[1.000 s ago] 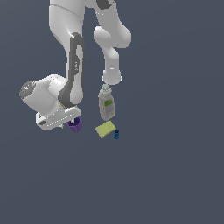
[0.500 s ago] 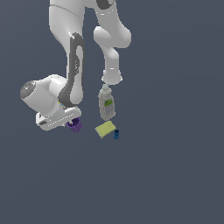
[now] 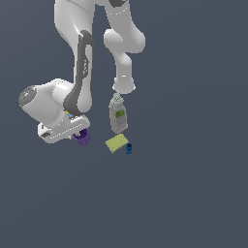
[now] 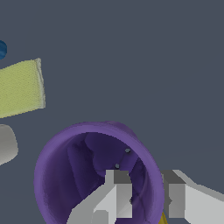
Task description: Pick up a designated object from a clutter of objects.
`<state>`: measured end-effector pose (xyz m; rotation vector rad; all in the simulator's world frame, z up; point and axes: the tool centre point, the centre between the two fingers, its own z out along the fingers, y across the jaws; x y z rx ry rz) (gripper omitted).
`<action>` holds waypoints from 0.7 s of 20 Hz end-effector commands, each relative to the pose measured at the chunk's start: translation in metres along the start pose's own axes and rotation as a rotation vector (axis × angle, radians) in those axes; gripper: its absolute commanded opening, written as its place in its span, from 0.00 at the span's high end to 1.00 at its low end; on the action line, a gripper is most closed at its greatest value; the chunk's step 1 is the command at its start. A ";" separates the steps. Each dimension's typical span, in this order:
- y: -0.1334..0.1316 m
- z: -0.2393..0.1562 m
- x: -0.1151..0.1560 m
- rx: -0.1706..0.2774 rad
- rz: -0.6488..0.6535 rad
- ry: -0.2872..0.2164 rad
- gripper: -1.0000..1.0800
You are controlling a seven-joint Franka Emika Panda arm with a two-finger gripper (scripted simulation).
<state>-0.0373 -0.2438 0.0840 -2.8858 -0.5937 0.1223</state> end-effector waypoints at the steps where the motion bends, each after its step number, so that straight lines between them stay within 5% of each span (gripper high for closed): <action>1: -0.004 -0.014 0.005 -0.002 -0.001 0.001 1.00; 14: -0.040 -0.135 0.044 -0.004 0.001 -0.001 1.00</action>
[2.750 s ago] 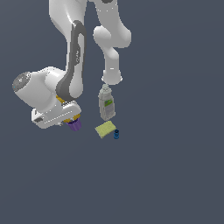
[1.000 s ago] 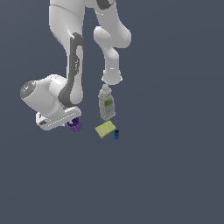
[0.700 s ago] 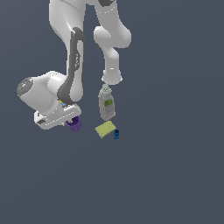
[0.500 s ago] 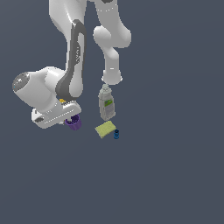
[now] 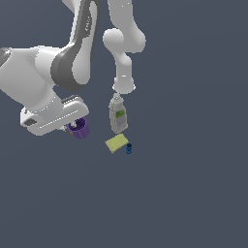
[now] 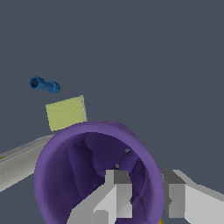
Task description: Pick up a designated object from a clutter of objects.
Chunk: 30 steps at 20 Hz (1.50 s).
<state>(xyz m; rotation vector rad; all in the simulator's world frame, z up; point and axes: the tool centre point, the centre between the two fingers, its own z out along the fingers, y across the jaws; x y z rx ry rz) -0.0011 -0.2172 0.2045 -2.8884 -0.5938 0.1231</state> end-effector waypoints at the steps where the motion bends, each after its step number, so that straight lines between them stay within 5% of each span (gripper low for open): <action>1: -0.008 -0.028 0.009 -0.001 0.000 0.000 1.00; 16: -0.047 -0.165 0.057 0.000 -0.001 0.001 1.00; 30: -0.062 -0.228 0.081 0.001 -0.002 0.002 1.00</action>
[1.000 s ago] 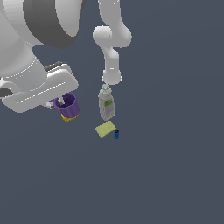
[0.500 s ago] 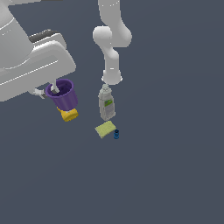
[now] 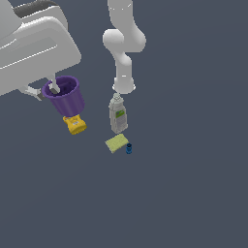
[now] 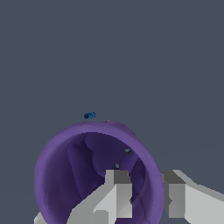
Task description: Pick up a designated object from a clutter of objects.
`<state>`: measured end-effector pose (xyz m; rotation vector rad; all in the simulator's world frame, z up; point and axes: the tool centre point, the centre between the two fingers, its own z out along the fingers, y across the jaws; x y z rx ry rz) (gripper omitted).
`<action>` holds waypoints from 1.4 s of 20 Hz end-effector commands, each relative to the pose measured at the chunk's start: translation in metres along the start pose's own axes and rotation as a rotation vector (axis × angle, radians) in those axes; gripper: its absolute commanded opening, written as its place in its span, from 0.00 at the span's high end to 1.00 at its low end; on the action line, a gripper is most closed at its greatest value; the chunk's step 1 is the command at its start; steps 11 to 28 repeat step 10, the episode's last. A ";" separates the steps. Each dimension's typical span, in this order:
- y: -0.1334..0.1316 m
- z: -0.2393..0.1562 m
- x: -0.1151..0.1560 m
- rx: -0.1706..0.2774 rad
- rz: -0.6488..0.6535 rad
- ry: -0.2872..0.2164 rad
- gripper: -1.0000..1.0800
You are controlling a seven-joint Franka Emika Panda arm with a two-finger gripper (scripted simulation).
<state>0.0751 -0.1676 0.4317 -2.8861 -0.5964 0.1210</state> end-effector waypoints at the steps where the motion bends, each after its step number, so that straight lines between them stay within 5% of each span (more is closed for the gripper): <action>1: -0.001 -0.007 0.002 0.000 0.000 0.001 1.00; 28: -0.003 -0.014 0.006 0.000 0.000 0.001 1.00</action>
